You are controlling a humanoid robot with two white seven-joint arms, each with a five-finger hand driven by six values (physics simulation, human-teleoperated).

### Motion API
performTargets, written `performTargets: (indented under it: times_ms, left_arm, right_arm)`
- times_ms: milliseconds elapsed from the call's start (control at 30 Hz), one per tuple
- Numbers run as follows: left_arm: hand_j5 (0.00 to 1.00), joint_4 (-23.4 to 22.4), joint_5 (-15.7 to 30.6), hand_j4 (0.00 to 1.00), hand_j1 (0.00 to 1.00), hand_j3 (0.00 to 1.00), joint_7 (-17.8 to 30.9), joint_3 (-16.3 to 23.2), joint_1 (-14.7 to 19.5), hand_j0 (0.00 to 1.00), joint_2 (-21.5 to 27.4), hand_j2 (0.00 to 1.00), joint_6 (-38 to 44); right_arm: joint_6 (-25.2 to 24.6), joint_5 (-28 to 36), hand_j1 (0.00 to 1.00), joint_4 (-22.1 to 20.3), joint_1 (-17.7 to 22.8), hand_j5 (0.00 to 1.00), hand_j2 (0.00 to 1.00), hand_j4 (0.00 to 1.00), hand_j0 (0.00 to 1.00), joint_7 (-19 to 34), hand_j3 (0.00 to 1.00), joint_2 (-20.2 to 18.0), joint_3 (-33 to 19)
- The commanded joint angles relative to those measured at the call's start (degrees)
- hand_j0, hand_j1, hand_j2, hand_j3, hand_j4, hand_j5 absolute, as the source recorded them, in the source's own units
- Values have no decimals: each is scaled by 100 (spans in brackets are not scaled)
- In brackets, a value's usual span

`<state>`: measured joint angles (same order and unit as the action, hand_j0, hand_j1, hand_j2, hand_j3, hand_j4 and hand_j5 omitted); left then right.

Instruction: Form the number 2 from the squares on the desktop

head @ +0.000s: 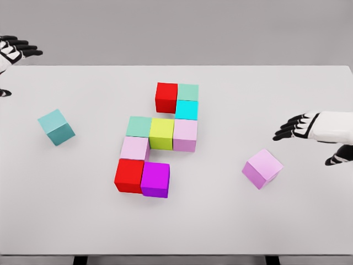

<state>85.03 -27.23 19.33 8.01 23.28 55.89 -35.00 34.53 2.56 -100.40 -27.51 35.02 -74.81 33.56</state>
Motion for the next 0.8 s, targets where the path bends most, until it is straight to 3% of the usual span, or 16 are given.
performTargets:
  times_ms: [0,33,100,267,367,500,633,767]
  left_arm:
    - [100,-223,481,100,100,100,1098,938,88,100,18,100,0]
    - [100,-267,797,100,100,100,1458,1273,299,100,71,100,0]
    - [100,-338,1403,100,100,100,1567,1756,616,100,211,100,0]
    - [100,-373,2099,100,100,100,1567,1792,774,100,212,100,0]
    - [100,-522,2055,100,100,100,1567,1941,968,100,194,100,0]
    - [100,-1093,1800,100,100,100,1567,2600,1513,100,-61,100,0]
    - [100,-1243,1405,100,100,100,1567,2838,1530,100,-140,100,0]
    - [100,-1243,1124,100,100,100,1567,2838,1574,100,-131,100,0]
  right_arm:
    - [-34,60,100,-15,0,100,100,100,100,-2,100,98,150]
    - [-60,51,100,-15,-18,100,100,100,100,-2,100,98,221]
    - [-261,34,100,-15,-35,100,100,100,100,-2,100,265,309]
    - [-1044,-45,100,-15,-123,100,100,100,100,-2,100,608,414]
    - [-1088,-80,100,-15,-150,100,100,100,100,-2,100,722,423]
    - [-1123,-362,100,-15,-246,100,100,100,100,-2,100,1012,669]
    - [-1255,-458,100,-15,-317,100,100,100,100,-2,100,1083,1038]
    - [-1255,-467,100,-15,-317,100,100,100,100,-2,100,1092,1091]
